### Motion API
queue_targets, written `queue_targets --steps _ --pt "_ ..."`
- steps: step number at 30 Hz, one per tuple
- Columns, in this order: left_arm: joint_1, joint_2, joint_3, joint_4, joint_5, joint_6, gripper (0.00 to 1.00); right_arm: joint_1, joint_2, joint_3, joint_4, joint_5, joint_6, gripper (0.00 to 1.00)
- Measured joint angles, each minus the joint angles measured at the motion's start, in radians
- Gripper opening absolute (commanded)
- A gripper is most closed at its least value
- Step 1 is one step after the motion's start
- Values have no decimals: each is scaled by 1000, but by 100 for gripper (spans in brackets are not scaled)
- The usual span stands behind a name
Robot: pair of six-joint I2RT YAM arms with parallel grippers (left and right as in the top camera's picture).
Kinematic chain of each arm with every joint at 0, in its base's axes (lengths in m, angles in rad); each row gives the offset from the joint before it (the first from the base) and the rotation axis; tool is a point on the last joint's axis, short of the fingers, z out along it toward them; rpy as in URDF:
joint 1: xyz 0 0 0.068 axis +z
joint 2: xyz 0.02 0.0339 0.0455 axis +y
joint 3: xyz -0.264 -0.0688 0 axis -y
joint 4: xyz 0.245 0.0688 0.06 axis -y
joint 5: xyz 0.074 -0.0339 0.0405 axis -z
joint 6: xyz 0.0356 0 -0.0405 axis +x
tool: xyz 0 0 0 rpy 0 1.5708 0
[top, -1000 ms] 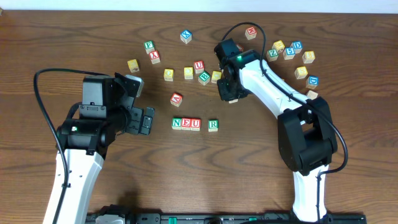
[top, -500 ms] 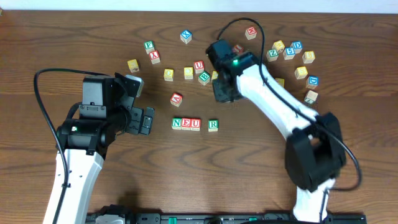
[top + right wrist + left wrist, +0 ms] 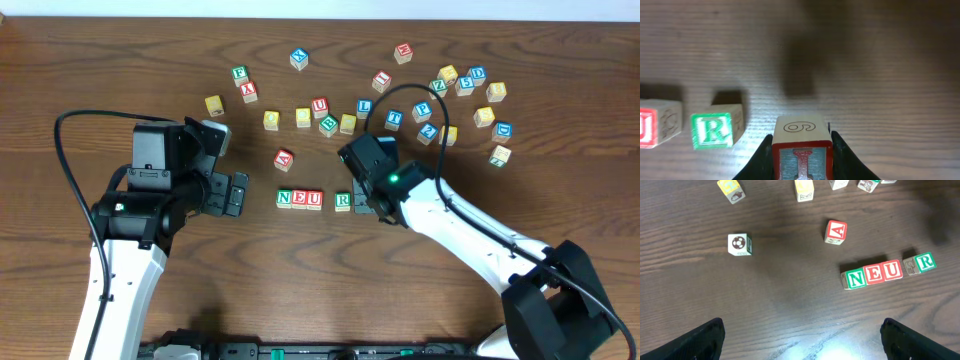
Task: Spell out NEURIPS
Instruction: 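Carry the red I block forward to the right of the R block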
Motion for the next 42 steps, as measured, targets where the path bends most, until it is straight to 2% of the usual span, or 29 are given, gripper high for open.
queue_targets --steps 5,19,42 --pt "0 0 0 0 0 0 98 0 0 -86 100 1 48 1" --pt "0 0 0 0 0 0 98 0 11 -110 208 -25 50 1" --pt "0 0 0 0 0 0 98 52 23 -111 234 -60 39 2"
